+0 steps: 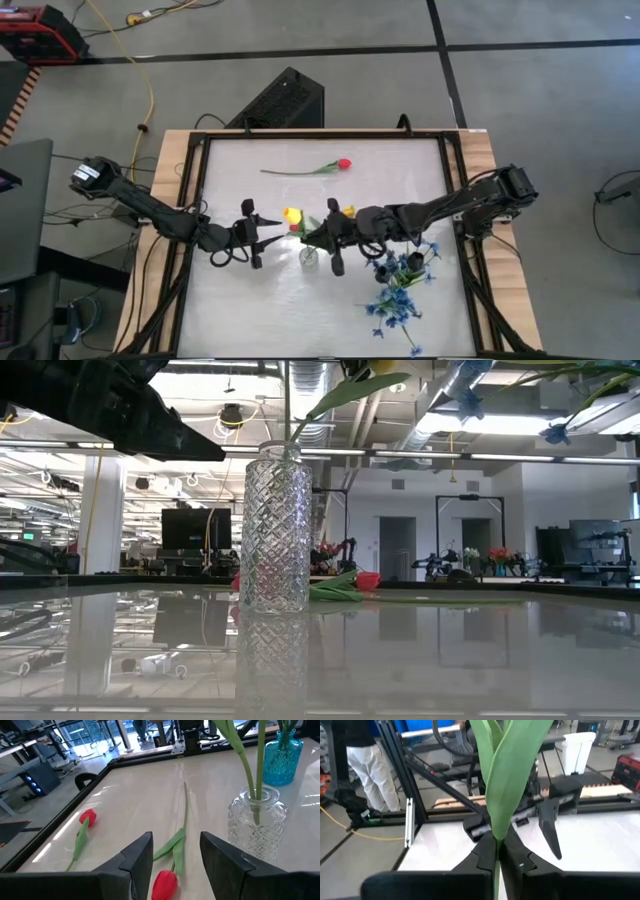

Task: Sort flowers into vase by color
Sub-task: Put the yellow flower into the transparent vase, then put the top red flower into the transparent vase

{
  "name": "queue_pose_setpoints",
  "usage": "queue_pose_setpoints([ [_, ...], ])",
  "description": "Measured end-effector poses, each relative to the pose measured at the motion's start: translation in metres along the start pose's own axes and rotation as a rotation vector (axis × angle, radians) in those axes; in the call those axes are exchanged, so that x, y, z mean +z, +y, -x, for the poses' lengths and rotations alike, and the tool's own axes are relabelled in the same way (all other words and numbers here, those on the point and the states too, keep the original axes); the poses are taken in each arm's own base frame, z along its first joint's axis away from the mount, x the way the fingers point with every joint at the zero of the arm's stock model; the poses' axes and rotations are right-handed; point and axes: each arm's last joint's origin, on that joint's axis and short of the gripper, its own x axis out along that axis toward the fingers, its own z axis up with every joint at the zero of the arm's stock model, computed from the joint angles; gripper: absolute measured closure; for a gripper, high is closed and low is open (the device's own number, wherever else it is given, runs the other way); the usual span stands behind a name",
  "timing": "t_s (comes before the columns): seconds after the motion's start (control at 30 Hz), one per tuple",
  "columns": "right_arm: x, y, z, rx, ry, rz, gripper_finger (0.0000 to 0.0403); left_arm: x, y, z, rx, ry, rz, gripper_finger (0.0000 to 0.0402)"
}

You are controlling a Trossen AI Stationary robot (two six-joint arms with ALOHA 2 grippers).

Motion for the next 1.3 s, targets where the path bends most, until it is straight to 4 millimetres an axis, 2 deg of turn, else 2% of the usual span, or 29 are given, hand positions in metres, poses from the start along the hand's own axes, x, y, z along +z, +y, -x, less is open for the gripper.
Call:
queue_pose_setpoints([
  [0.3, 0.002, -0.001, 0.01, 0.004, 0.081, 0.004, 0.0265, 0.0, 0.0, 0.0, -0.001, -0.001, 0.006, 0.0248],
  [0.5, 0.013, -0.002, 0.035, 0.024, 0.17, 0.014, 0.0202, 0.001, 0.001, 0.0, 0.006, -0.004, 0.009, 0.0248],
  [0.7, 0.031, -0.003, 0.07, 0.031, 0.21, 0.016, 0.018, 0.0, 0.018, -0.012, 0.02, 0.004, 0.098, 0.0248],
  [0.87, 0.045, -0.001, 0.099, 0.048, 0.214, -0.025, 0.0182, -0.004, 0.047, -0.026, 0.05, 0.038, 0.155, 0.0248],
  [0.97, 0.051, 0.003, 0.115, 0.073, 0.21, -0.005, 0.0184, -0.012, 0.074, -0.036, 0.075, 0.103, 0.173, 0.0248],
  [1.13, 0.058, 0.008, 0.142, 0.114, 0.212, 0.095, 0.0186, -0.025, 0.123, -0.053, -0.006, 0.278, 0.255, 0.0248],
  [1.3, 0.058, 0.006, 0.165, 0.063, 0.251, 0.181, 0.0187, -0.021, 0.167, -0.086, -0.034, 0.348, 0.242, 0.0248],
])
